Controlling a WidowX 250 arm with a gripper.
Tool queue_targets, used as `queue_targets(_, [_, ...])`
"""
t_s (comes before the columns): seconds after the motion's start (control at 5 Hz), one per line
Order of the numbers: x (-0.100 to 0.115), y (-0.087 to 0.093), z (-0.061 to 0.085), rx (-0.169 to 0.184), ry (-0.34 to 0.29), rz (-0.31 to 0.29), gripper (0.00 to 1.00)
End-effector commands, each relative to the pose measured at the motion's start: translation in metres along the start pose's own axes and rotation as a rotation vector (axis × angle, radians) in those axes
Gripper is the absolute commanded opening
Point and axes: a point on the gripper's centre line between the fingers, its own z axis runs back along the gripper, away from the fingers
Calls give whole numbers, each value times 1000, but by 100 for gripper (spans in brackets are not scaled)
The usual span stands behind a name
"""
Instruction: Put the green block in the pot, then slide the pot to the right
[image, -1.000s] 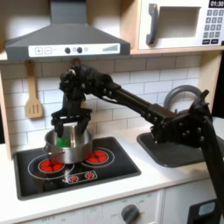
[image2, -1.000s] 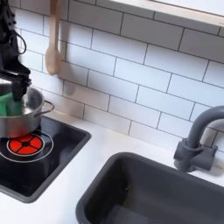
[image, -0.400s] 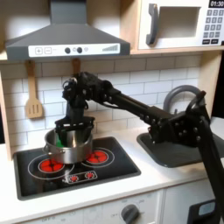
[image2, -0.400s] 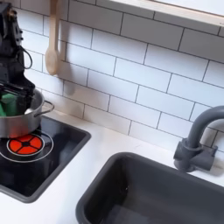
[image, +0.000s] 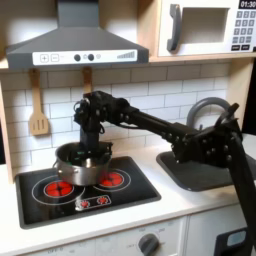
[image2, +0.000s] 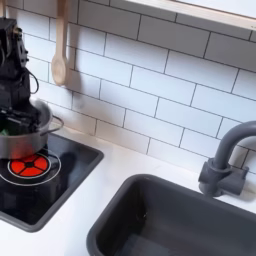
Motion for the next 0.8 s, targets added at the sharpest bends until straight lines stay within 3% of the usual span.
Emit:
queue_targets(0.0, [-14,-19,-1,-29,20,-38,100])
queue_targets(0.6, [-26,-37,5,-51,24,-81,100])
